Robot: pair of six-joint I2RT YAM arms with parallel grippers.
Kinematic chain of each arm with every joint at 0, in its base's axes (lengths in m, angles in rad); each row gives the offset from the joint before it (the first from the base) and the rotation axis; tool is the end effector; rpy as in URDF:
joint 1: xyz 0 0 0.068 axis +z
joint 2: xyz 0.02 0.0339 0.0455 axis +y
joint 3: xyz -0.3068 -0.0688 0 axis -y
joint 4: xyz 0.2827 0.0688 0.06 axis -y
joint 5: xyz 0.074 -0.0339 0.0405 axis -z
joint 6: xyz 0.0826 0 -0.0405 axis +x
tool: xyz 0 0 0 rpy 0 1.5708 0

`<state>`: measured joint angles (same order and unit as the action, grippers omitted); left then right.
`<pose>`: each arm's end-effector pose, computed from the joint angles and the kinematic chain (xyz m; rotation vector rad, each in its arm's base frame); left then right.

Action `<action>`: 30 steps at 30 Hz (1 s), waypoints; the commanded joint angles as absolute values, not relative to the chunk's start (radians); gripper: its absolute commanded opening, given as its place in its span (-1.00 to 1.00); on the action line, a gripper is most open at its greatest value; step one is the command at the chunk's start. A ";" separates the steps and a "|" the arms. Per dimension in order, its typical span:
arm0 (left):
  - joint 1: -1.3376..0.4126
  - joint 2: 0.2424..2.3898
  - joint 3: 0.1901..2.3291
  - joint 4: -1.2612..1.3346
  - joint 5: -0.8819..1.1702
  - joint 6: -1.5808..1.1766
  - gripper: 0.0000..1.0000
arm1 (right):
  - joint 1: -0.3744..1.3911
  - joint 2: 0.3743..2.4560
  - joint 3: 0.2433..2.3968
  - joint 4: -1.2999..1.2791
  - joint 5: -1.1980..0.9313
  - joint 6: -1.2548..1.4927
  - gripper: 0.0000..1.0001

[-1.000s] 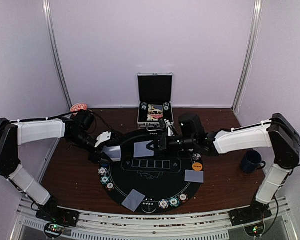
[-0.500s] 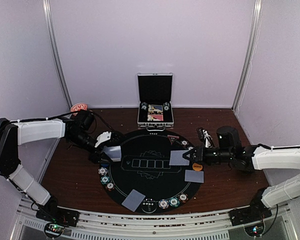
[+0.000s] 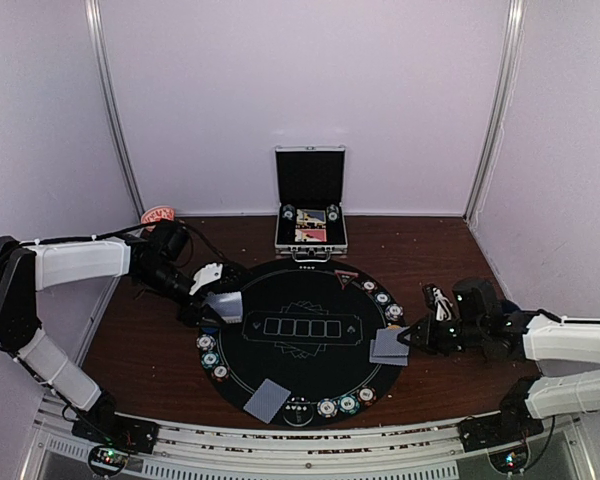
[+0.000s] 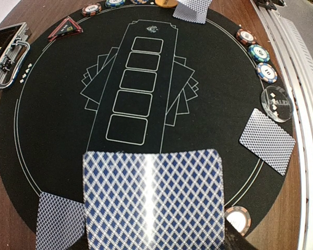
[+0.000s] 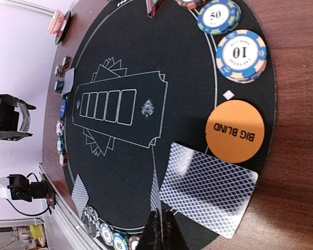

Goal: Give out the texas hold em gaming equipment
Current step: Distribute the poker card in the big blind area.

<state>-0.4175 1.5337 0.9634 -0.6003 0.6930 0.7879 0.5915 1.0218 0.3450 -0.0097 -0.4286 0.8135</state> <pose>0.2826 -0.1831 0.1913 1.5782 1.9684 -0.7990 0.1745 0.1585 0.1504 0.0207 2.4885 1.1684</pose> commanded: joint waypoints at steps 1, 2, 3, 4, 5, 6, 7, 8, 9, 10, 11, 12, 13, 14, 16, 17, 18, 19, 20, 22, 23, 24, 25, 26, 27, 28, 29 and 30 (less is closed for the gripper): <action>-0.414 1.532 0.970 -0.581 0.721 0.802 0.16 | 0.562 1.031 0.337 -0.021 -0.440 0.788 -1.00; -0.413 1.532 0.970 -0.581 0.721 0.802 0.16 | 0.556 1.043 0.340 -0.019 -0.451 0.784 -1.00; -0.414 1.534 0.971 -0.581 0.720 0.802 0.16 | 0.552 1.055 0.344 -0.017 -0.458 0.779 -1.00; -0.414 1.534 0.970 -0.581 0.719 0.802 0.16 | 0.550 1.066 0.345 -0.011 -0.467 0.776 -1.00; -0.414 1.533 0.970 -0.581 0.719 0.803 0.16 | 0.547 1.075 0.345 -0.006 -0.472 0.775 -1.00; -0.414 1.535 0.969 -0.582 0.719 0.804 0.16 | 0.543 1.085 0.347 -0.002 -0.478 0.773 -1.00; -0.414 1.535 0.970 -0.581 0.719 0.805 0.16 | 0.541 1.093 0.349 0.000 -0.483 0.768 -1.00; -0.414 1.536 0.970 -0.581 0.720 0.805 0.16 | 0.538 1.101 0.351 0.001 -0.487 0.765 -1.00; -0.414 1.537 0.971 -0.581 0.720 0.804 0.16 | 0.535 1.108 0.354 0.000 -0.489 0.762 -1.00; -0.413 1.538 0.970 -0.581 0.720 0.804 0.16 | 0.532 1.115 0.355 0.002 -0.492 0.759 -1.00; -0.414 1.538 0.970 -0.581 0.719 0.805 0.16 | 0.528 1.121 0.357 0.006 -0.498 0.757 -1.00; -0.414 1.540 0.970 -0.581 0.719 0.805 0.16 | 0.526 1.126 0.358 0.012 -0.503 0.756 -1.00; -0.414 1.539 0.969 -0.581 0.719 0.804 0.16 | 0.524 1.133 0.361 0.016 -0.505 0.756 -1.00; -0.414 1.540 0.970 -0.581 0.719 0.804 0.16 | 0.522 1.139 0.365 0.018 -0.507 0.755 -1.00; -0.414 1.538 0.970 -0.581 0.719 0.804 0.16 | 0.519 1.149 0.372 0.018 -0.512 0.751 -1.00; -0.414 1.538 0.970 -0.581 0.719 0.804 0.16 | 0.519 1.154 0.375 0.018 -0.513 0.749 -1.00; -0.414 1.537 0.970 -0.581 0.719 0.805 0.16 | 0.516 1.159 0.377 0.020 -0.514 0.747 -0.99; -0.414 1.537 0.970 -0.581 0.719 0.804 0.16 | 0.517 1.164 0.378 0.022 -0.515 0.746 -0.97; -0.413 1.537 0.970 -0.581 0.721 0.805 0.16 | 0.516 1.170 0.380 0.025 -0.515 0.746 -0.96; -0.414 1.539 0.970 -0.581 0.719 0.804 0.16 | 0.515 1.184 0.382 0.028 -0.518 0.742 -0.94; -0.414 1.540 0.970 -0.581 0.719 0.805 0.16 | 0.515 1.190 0.383 0.030 -0.518 0.741 -0.93; -0.414 1.540 0.970 -0.582 0.719 0.804 0.16 | 0.514 1.196 0.385 0.031 -0.519 0.740 -0.91; -0.414 1.540 0.970 -0.581 0.719 0.805 0.16 | 0.514 1.201 0.386 0.029 -0.521 0.738 -0.89; -0.414 1.540 0.970 -0.581 0.719 0.805 0.16 | 0.514 1.205 0.388 0.028 -0.521 0.735 -0.86; -0.413 1.539 0.970 -0.581 0.720 0.804 0.16 | 0.514 1.207 0.389 0.026 -0.521 0.735 -0.84; -0.414 1.540 0.970 -0.582 0.720 0.804 0.16 | 0.513 1.207 0.392 0.022 -0.520 0.733 -0.82; -0.414 1.540 0.971 -0.581 0.719 0.804 0.16 | 0.512 1.206 0.393 0.018 -0.519 0.731 -0.79; -0.413 1.541 0.970 -0.581 0.719 0.805 0.16 | 0.512 1.205 0.395 0.014 -0.516 0.730 -0.77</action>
<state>-0.4175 1.5337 0.9634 -0.6003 0.6930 0.7883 0.5198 1.2053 0.3660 0.0109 -0.5163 0.7509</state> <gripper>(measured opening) 0.583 0.098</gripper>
